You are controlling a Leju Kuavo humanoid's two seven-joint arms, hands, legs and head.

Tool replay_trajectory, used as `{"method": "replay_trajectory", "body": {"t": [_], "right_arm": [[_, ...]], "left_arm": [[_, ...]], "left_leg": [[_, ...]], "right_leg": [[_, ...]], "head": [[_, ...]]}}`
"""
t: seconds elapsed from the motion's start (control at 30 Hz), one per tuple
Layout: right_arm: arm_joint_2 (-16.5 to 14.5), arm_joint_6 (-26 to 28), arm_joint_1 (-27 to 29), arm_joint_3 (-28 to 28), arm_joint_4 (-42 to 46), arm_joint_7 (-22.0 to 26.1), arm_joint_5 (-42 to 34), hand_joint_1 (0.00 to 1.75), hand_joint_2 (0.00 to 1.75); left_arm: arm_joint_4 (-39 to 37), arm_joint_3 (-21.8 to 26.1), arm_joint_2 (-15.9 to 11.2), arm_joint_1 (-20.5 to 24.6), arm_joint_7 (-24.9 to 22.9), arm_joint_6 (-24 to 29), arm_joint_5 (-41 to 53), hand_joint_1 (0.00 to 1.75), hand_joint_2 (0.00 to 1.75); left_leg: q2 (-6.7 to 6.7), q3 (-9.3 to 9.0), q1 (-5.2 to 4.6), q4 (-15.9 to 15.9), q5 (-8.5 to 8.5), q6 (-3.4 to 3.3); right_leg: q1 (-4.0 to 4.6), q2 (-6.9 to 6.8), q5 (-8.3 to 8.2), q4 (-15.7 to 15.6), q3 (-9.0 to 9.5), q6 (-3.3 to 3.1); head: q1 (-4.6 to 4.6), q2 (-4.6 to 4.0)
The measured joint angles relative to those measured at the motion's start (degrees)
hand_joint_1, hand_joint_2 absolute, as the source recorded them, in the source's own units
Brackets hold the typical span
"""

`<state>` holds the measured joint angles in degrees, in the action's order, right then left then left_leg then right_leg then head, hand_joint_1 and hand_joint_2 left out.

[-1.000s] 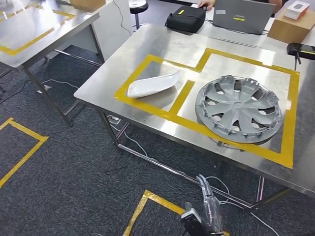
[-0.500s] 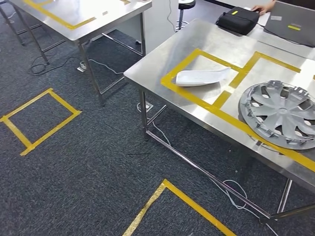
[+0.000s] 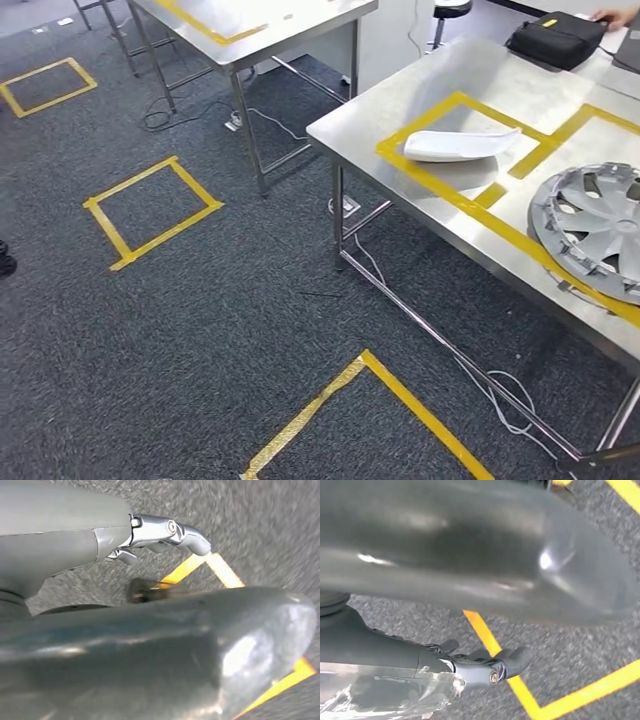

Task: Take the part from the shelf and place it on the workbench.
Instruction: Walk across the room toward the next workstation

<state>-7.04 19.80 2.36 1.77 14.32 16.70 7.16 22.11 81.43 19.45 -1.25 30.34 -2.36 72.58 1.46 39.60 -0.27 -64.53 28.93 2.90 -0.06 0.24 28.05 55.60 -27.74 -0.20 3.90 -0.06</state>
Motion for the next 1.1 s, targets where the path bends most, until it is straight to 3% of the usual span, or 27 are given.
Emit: {"method": "replay_trajectory", "body": {"t": [0.03, 0.07, 0.1, 0.13, 0.2, 0.27, 0.3, 0.33, 0.37, 0.43, 0.5, 0.53, 0.57, 0.6, 0.63, 0.7, 0.77, 0.8, 0.87, 0.93, 1.0, 1.07, 1.1], "right_arm": [[0.0, -0.1, 0.3, -0.9, 0.1, 0.3, -0.1, 0.0, 0.0], [0.1, -0.3, 0.5, -1.8, 0.3, 0.4, -0.1, 0.0, 0.0], [0.1, -0.5, 0.7, -2.5, 0.4, 0.4, 0.0, 0.0, 0.0], [0.1, -0.6, 0.8, -3.0, 0.4, 0.4, 0.1, 0.0, 0.0], [0.1, -0.7, 0.8, -3.8, 0.5, 0.4, 0.1, 0.0, 0.0], [0.1, -0.8, 0.9, -4.4, 0.7, 0.3, 0.1, 0.0, 0.0], [0.1, -0.7, 1.0, -4.7, 0.7, 0.0, 0.1, 0.0, 0.0], [0.0, -0.7, 1.0, -5.0, 0.8, -0.4, 0.2, 0.0, 0.0], [-0.1, -0.6, 0.9, -5.2, 0.8, -1.0, 0.4, 0.0, 0.0], [-0.4, -0.4, 1.0, -5.6, 0.8, -2.2, 1.1, 0.0, 0.0], [-0.6, -0.3, 1.1, -5.9, 0.9, -2.7, 1.9, 0.0, 0.0], [-0.7, -0.2, 1.2, -6.1, 0.9, -2.8, 2.2, 0.0, 0.0], [-0.7, -0.2, 1.3, -6.3, 0.9, -2.9, 2.4, 0.0, 0.0], [-0.7, -0.1, 1.3, -6.4, 1.0, -3.0, 2.7, 0.0, 0.0], [-0.7, -0.1, 1.5, -6.6, 1.2, -3.1, 3.1, 0.0, 0.0], [-0.7, -0.2, 1.9, -6.8, 2.0, -3.6, 4.3, 0.0, 0.0], [-0.7, -0.6, 2.5, -7.2, 3.1, -4.4, 5.8, 0.0, 0.0], [-0.7, -0.8, 2.8, -7.4, 3.6, -4.8, 6.6, 0.0, 0.0], [-0.7, -1.2, 3.3, -7.7, 4.6, -5.5, 7.9, 0.0, 0.0], [-0.7, -1.4, 3.7, -7.9, 5.5, -6.0, 9.1, 0.0, 0.0], [-0.7, -1.4, 4.0, -8.0, 6.0, -6.2, 9.9, 0.0, 0.0], [-0.6, -1.4, 4.4, -8.1, 6.4, -6.4, 10.3, 0.0, 0.0], [-0.6, -1.4, 4.6, -8.1, 6.5, -6.5, 10.4, 0.0, 0.0]], "left_arm": [[0.1, 0.4, 0.1, 0.0, 0.9, 0.1, 0.0, 0.0, 0.0], [0.2, 0.7, 0.1, -0.1, 1.5, 0.3, 0.1, 0.0, 0.0], [0.3, 1.1, 0.1, -0.1, 1.9, 0.5, 0.1, 0.0, 0.0], [0.4, 1.5, 0.2, -0.2, 2.0, 0.6, 0.0, 0.0, 0.0], [0.5, 2.1, 0.2, -0.4, 2.2, 0.7, 0.0, 0.0, 0.0], [0.7, 2.5, 0.3, -0.2, 2.1, 0.6, -0.2, 0.0, 0.0], [0.9, 2.8, 0.3, -0.1, 1.6, 0.5, -0.6, 0.0, 0.0], [1.0, 3.3, 0.3, 0.0, 0.9, 0.6, -1.2, 0.0, 0.0], [0.8, 3.8, 0.4, 0.1, 0.3, 1.5, -1.7, 0.0, 0.0], [-1.5, 4.9, 0.6, 0.4, -0.2, 8.3, -2.4, 0.0, 0.0], [-5.9, 5.4, 0.4, 1.1, 0.2, 17.8, -2.0, 0.0, 0.0], [-7.8, 5.5, 0.2, 1.5, 0.3, 21.0, -1.6, 0.0, 0.0], [-9.4, 5.5, -0.2, 1.8, 0.2, 22.5, -1.0, 0.0, 0.0], [-10.6, 5.4, -0.6, 1.9, -0.2, 22.4, -0.4, 0.0, 0.0], [-11.3, 5.3, -1.0, 1.8, -0.8, 20.8, 0.3, 0.0, 0.0], [-10.8, 4.6, -1.4, 1.0, -2.2, 14.4, 2.0, 0.0, 0.0], [-7.9, 3.3, -1.1, 0.1, -3.6, 7.9, 4.2, 0.0, 0.0], [-6.5, 2.5, -0.9, -0.3, -4.3, 6.3, 5.7, 0.0, 0.0], [-5.3, 0.4, -0.5, -0.8, -5.4, 7.1, 8.5, 0.0, 0.0], [-5.1, -1.5, -0.2, -1.3, -6.0, 9.3, 10.3, 0.0, 0.0], [-5.0, -2.6, 0.0, -1.5, -6.3, 10.6, 10.9, 0.0, 0.0], [-5.0, -3.6, 0.0, -1.5, -6.5, 11.3, 11.1, 0.0, 0.0], [-5.0, -3.9, 0.0, -1.6, -6.6, 11.5, 11.2, 0.0, 0.0]], "left_leg": [[-0.44, 0.8, 0.07, -4.0, 2.15, 0.16], [-0.64, 1.04, 0.14, -6.8, 2.86, 0.27], [-0.78, 0.46, 0.19, -8.0, 2.22, 0.31], [-1.01, -1.15, 0.23, -7.1, 0.75, 0.27], [-2.98, -7.3, 0.12, 0.0, -1.6, -0.08], [-5.48, -13.02, -0.28, 8.0, -1.53, -0.79], [-6.03, -14.27, -0.53, 10.2, -1.2, -1.17], [-5.63, -14.32, -0.69, 11.3, -1.12, -1.55], [-5.02, -13.91, -0.69, 11.6, -1.38, -2.07], [-3.73, -12.86, -0.57, 12.0, -2.37, -3.05], [-2.27, -11.5, -0.5, 12.1, -3.52, -3.78], [-1.49, -10.8, -0.52, 12.1, -4.07, -3.94], [-0.69, -10.1, -0.55, 12.0, -4.64, -3.98], [0.04, -9.39, -0.56, 12.0, -5.22, -3.9], [0.77, -8.71, -0.54, 11.9, -5.77, -3.76], [2.2, -7.39, -0.41, 11.5, -6.69, -3.27], [3.44, -6.24, -0.39, 10.8, -7.39, -2.71], [4.06, -5.81, -0.41, 10.5, -7.75, -2.44], [5.17, -5.23, -0.37, 10.2, -8.42, -1.97], [3.7, -4.36, -0.45, 8.7, -7.33, -1.49], [0.67, -1.96, -0.54, 3.0, -3.28, -1.06], [-0.58, 1.11, -0.41, -5.1, 0.8, -0.82], [-0.75, 1.69, -0.36, -7.4, 1.46, -0.82]], "right_leg": [[0.11, -1.02, -0.53, 0.1, -0.62, -0.05], [0.2, -2.06, -1.06, 0.1, -1.28, -0.05], [0.27, -3.05, -1.57, 0.2, -2.05, -0.01], [0.34, -3.94, -2.05, 0.3, -2.82, 0.07], [0.51, -5.4, -2.81, 0.5, -3.99, 0.38], [0.68, -6.73, -3.45, 0.8, -4.67, 0.88], [0.7, -7.43, -3.82, 1.0, -4.93, 1.19], [0.65, -8.15, -4.2, 1.1, -5.17, 1.48], [0.54, -8.49, -4.38, 1.2, -5.55, 1.81], [0.24, -6.0, -2.29, 3.0, -6.55, 2.44], [0.06, -1.87, 2.77, 9.0, -8.28, 2.92], [0.05, -0.86, 4.96, 12.8, -9.2, 3.02], [0.06, -0.38, 5.93, 16.0, -9.83, 3.06], [0.05, -0.21, 5.51, 17.6, -9.77, 3.08], [0.02, -0.09, 4.04, 17.1, -8.78, 3.05], [-0.2, 1.33, 0.88, 10.6, -4.07, 2.99], [-0.51, 3.79, 1.07, 2.6, 0.96, 2.82], [-0.55, 4.45, 1.8, 0.5, 2.11, 2.61], [-0.46, 3.44, 2.12, 0.0, 2.03, 1.87], [-0.44, 1.94, 1.86, 0.1, 1.73, 0.97], [-0.3, 0.4, 1.58, 0.1, 1.42, 0.35], [-0.07, -1.46, 1.45, 0.1, 1.18, 0.19], [0.01, -2.42, 1.44, 0.1, 1.13, 0.19]], "head": [[0.02, 0.01], [0.02, 0.0], [0.01, 0.01], [0.03, 0.01], [0.04, 0.01], [0.0, 0.0], [-0.01, 0.01], [-0.04, 0.0], [-0.02, 0.0], [-0.15, -0.01], [-0.37, -0.01], [-0.41, 0.0], [-0.44, 0.0], [-0.44, 0.0], [-0.43, 0.0], [-0.42, 0.0], [-0.42, 0.01], [-0.44, 0.01], [-0.5, 0.01], [-0.25, 0.02], [0.11, 0.01], [0.21, 0.01], [0.2, 0.01]]}}
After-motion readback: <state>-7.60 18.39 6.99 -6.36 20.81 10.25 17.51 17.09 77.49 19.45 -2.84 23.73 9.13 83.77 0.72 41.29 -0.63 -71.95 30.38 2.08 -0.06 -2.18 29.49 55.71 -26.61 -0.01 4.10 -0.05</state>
